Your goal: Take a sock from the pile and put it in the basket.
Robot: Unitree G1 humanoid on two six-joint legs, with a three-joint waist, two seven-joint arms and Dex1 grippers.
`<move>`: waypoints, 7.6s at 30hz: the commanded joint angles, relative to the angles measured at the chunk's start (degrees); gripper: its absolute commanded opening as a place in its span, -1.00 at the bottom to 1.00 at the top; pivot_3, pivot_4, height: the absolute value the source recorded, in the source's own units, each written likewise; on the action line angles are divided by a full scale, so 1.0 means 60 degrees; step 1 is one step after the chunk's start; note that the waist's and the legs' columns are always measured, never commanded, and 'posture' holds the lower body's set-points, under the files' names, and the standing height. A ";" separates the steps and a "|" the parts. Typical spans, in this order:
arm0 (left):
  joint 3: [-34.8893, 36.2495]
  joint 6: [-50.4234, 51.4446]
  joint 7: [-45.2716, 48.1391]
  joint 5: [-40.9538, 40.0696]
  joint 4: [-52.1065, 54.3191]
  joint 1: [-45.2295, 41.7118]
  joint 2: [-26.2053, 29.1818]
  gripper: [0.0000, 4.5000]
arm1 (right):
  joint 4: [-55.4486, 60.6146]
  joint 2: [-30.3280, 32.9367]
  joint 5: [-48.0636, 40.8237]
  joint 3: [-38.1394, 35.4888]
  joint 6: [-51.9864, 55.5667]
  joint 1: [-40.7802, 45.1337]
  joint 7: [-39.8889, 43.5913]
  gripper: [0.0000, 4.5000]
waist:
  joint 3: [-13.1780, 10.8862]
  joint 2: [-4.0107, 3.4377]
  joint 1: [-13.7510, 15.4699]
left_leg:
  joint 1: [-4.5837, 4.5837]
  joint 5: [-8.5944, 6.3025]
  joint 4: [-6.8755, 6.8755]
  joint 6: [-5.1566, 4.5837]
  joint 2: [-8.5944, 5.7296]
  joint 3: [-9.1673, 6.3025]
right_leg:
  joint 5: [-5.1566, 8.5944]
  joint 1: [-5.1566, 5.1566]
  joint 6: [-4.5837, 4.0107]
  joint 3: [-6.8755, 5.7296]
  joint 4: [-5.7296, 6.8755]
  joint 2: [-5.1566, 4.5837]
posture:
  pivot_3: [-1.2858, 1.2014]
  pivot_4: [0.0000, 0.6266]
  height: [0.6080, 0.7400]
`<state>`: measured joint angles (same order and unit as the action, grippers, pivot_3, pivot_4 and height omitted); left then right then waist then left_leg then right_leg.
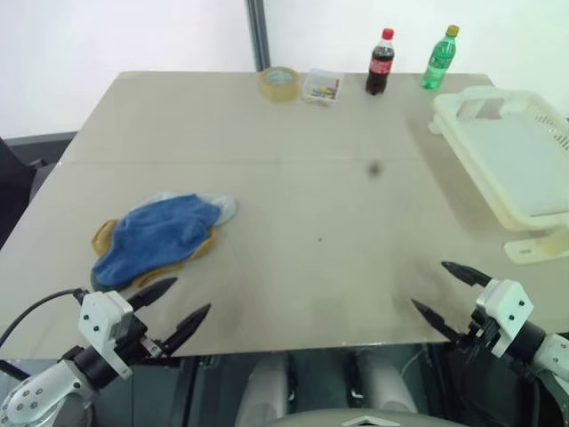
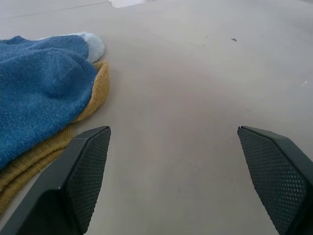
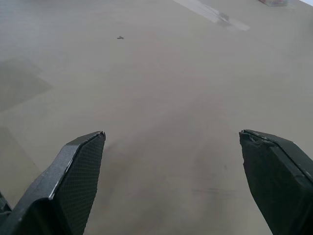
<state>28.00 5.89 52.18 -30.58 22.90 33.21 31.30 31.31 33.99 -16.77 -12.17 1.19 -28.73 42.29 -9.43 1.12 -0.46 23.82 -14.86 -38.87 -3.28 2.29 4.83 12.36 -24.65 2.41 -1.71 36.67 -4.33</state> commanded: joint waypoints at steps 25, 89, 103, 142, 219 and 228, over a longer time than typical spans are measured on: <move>-0.1204 0.1281 -0.2156 0.0116 0.1230 -0.0959 -0.0499 0.97 | -0.0194 -0.0198 0.0004 0.1010 -0.0056 0.2160 -0.0031 1.00 | 0.0016 0.0012 0.0010 | -0.0001 0.0007 0.0000 -0.0011 -0.0004 0.0000 | -0.0002 0.0003 -0.0005 0.0001 0.0003 0.0038 | 0.03 -0.52 1.00; -0.2263 0.6732 -0.7526 0.3002 0.1756 -0.4976 -0.1093 -0.99 | -0.1174 -0.0913 0.0011 0.2773 -0.0396 0.5981 0.0647 1.00 | 0.0014 0.0013 0.0176 | -0.0011 0.0030 -0.0032 -0.0045 -0.0013 -0.0021 | -0.0027 0.0046 -0.0041 -0.0016 0.0025 0.0047 | 0.03 -0.52 1.00; -0.2217 0.6461 -0.7335 0.2975 0.1565 -0.4969 -0.1220 -0.99 | -0.1184 -0.0802 -0.1172 0.2932 -0.0225 0.6347 0.1822 1.00 | 0.0014 0.0013 0.0196 | -0.0011 0.0030 -0.0032 -0.0045 -0.0012 -0.0023 | -0.0028 0.0046 -0.0042 -0.0017 0.0024 0.0044 | 0.03 -0.52 1.00; -0.2394 0.6482 -0.7016 0.3057 0.1306 -0.5608 -0.1229 -0.99 | -0.1668 -0.1518 -0.1763 0.3644 0.0983 0.7822 0.2262 1.00 | 0.0013 0.0012 0.0199 | -0.0005 0.0029 -0.0031 -0.0045 -0.0013 -0.0031 | -0.0029 0.0046 -0.0045 -0.0026 0.0022 0.0030 | 0.03 -0.52 1.00; -0.3326 0.5607 -0.1996 0.0287 -0.2660 -1.0203 -0.0510 -0.97 | -0.1726 0.0467 -0.0623 0.1885 0.1460 0.5971 0.1220 1.00 | -0.0014 0.0018 0.0174 | -0.0002 0.0032 -0.0041 -0.0048 -0.0015 -0.0050 | -0.0048 0.0070 0.0000 -0.0042 0.0007 0.0062 | 0.03 -0.52 1.00; -0.2510 0.7183 -0.0819 -0.1253 -0.2246 -1.1389 0.1733 -0.97 | -0.1940 0.0239 -0.0516 0.2002 0.1455 0.6265 0.1172 1.00 | -0.0019 0.0020 0.0225 | -0.0002 0.0033 -0.0043 -0.0045 -0.0025 -0.0063 | -0.0027 0.0078 -0.0032 -0.0058 0.0008 0.0053 | 0.03 -0.52 1.00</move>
<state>13.42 48.11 45.52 -36.38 6.88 -33.94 40.83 19.08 35.60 -19.74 0.23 10.86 8.12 49.61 -9.55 1.24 0.89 23.82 -14.64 -39.13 -3.52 2.13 4.47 12.20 -24.17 2.22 -2.05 36.70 -4.02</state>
